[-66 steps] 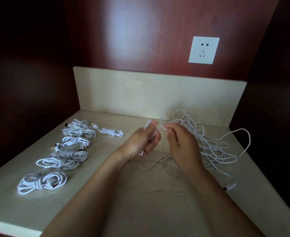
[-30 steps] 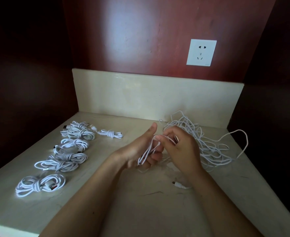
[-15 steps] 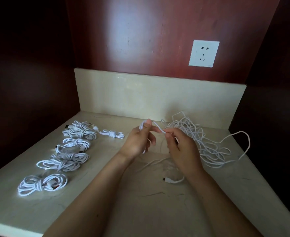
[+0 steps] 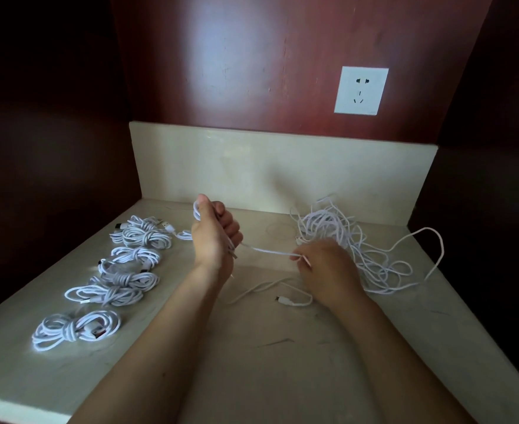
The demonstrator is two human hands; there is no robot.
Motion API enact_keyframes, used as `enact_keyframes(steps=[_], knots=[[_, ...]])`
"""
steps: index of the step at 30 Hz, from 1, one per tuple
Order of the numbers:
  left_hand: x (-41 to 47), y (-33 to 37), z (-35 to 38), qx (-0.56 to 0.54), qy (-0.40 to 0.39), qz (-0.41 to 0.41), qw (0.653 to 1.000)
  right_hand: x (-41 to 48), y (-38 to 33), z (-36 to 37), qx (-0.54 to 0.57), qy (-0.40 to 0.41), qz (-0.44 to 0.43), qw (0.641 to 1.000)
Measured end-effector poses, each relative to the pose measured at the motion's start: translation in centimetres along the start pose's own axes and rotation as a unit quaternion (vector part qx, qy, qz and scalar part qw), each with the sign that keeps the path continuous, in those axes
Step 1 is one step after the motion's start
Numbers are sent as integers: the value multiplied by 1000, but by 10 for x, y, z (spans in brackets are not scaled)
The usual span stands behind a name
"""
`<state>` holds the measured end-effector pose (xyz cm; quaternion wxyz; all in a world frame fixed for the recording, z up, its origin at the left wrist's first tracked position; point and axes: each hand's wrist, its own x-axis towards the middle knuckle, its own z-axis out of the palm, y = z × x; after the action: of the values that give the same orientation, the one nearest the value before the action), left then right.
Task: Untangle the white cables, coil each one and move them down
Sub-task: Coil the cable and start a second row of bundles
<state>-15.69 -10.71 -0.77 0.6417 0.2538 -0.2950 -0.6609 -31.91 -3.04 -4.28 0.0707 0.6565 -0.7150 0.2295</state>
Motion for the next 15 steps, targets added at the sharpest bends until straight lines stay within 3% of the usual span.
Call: enact_keyframes(steps=[4,9,12,15], knots=[[-2,-6,3,6,-2,-38,999,-4,-5,-5,-75,-8,14,997],[-8,-9,8,3,-27,-43,999,-11,-41,-3,-1,98,-120,988],[-4,-3,4,-10,-2,-4,1000,-17,-50,-4,55,9,-113,992],[3,4,-3,-7,64,41,997,-15,-35,0,73,-13,-119,990]])
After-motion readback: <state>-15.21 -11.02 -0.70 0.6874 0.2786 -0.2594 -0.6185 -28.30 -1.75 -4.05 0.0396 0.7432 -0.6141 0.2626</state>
